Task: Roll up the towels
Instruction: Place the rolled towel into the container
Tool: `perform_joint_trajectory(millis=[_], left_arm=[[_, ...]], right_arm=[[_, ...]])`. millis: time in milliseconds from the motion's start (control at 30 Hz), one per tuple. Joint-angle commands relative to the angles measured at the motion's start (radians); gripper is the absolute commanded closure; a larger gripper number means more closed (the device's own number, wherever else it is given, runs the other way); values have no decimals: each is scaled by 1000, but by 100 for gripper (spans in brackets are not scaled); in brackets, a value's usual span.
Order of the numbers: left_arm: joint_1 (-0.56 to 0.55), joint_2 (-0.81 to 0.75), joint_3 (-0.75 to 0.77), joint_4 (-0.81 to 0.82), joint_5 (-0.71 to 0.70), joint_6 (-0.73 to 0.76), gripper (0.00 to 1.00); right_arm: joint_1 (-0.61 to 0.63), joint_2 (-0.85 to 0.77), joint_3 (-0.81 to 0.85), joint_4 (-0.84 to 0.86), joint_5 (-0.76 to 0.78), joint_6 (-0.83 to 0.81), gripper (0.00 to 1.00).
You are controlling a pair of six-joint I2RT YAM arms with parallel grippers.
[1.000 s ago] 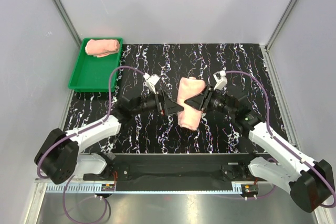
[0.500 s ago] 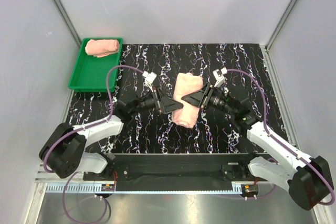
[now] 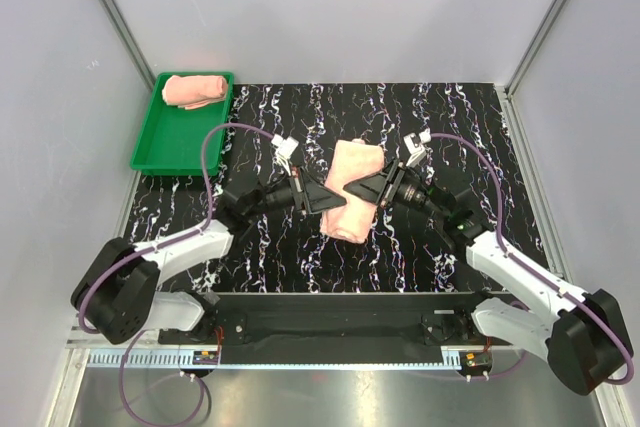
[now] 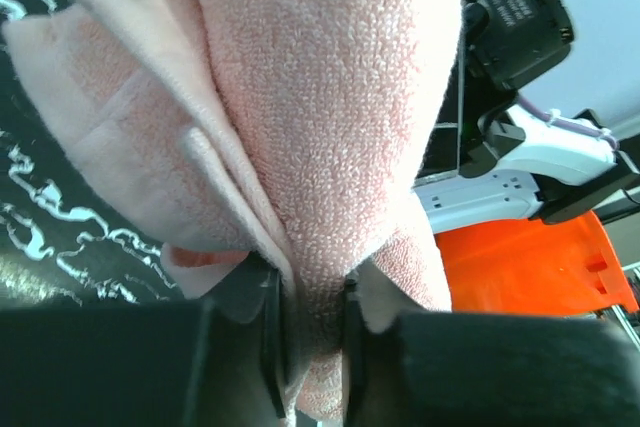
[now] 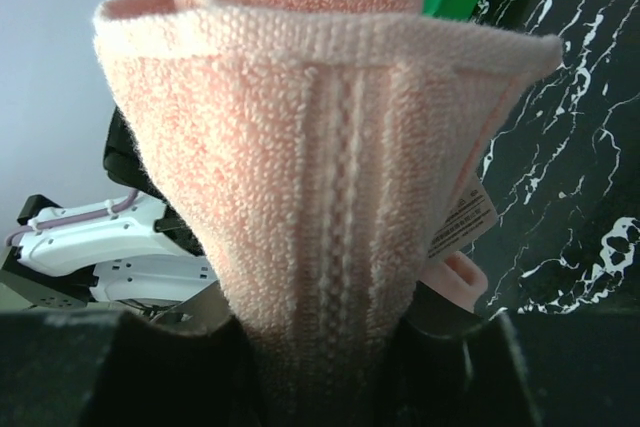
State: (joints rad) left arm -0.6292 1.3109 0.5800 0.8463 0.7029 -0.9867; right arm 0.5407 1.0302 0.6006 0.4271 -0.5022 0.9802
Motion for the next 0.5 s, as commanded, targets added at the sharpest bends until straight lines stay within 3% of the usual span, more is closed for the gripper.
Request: perform_joint_trajectory(millis=[0,33,133,167,200,233,300,467], left_arm=[[-17,-13,59,-238,-134,143,98],[-18,-31,67,-335,-150,192,100],[-17,-62,83,-433,-206,241,100],[-17,-68,86,-452,-227,252,100],[-17,-73,90,-478,-238,260,100],[-12,-85,89,-484,-246,266,100],[0,-96,86,-484,-256,264,100],[77,-105,90,-461,-218,235,100]], right_arm=[[59,-68,62,20,-61,-10,81],[61,-77,73,-25,-33,-29,81],[62,-111,123,-193,28,-100,60],[62,-117,154,-238,43,-118,49],[64,-134,169,-317,56,-148,28],[64,-143,189,-364,98,-164,19],[65,-170,247,-519,148,-216,11],[65,-219,378,-821,382,-284,5]])
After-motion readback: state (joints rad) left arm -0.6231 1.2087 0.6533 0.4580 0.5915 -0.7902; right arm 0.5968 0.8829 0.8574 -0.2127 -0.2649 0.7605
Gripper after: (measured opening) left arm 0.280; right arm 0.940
